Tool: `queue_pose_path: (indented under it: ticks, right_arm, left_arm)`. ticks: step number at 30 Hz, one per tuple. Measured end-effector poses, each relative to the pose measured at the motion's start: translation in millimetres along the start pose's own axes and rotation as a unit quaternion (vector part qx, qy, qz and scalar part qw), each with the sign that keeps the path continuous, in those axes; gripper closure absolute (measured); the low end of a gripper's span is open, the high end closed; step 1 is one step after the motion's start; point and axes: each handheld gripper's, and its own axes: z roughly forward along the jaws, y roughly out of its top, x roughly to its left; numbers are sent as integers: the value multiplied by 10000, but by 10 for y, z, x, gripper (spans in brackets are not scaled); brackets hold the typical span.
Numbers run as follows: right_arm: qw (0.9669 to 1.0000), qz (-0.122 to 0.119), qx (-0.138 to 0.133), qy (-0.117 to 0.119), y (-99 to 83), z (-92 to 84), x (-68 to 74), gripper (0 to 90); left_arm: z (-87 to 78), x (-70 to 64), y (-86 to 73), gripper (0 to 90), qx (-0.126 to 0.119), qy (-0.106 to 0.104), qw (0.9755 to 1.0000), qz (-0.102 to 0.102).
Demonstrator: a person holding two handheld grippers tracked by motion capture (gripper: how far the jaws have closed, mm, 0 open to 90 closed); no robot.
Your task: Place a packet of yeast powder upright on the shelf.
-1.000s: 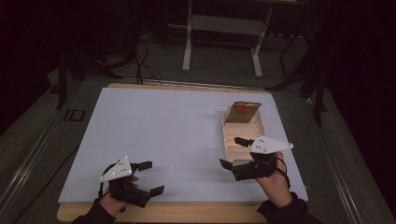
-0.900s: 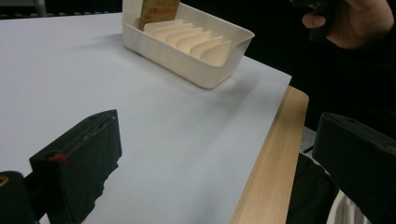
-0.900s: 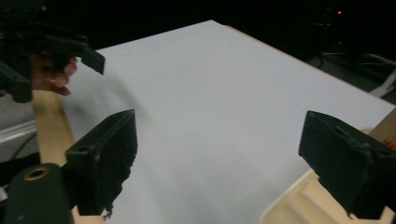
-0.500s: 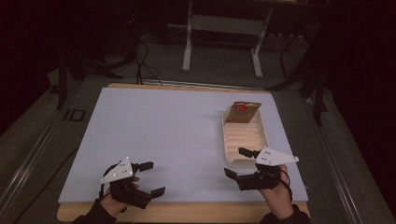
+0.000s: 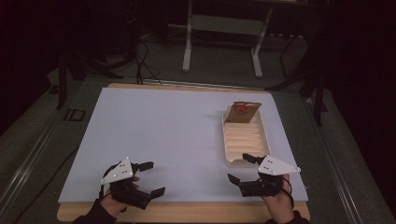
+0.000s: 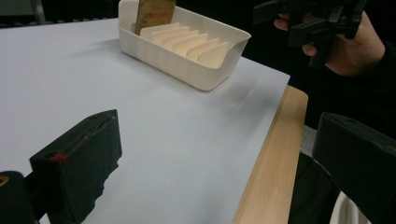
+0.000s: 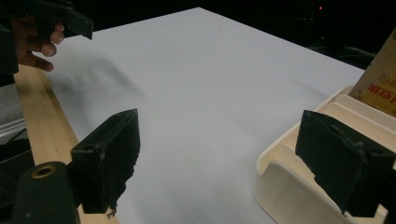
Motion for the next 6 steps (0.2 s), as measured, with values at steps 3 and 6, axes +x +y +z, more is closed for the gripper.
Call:
queue_pose_path:
  ticks: [3, 6]
  right_arm:
    - [9999, 49, -22, 130, -11, 19, -25, 144]
    - [9996, 52, -27, 267, -17, 36, -33, 153]
  left_arm:
    - [1, -5, -5, 21, -23, -21, 10000, 45]
    - [7, -5, -7, 21, -27, -34, 10000, 52]
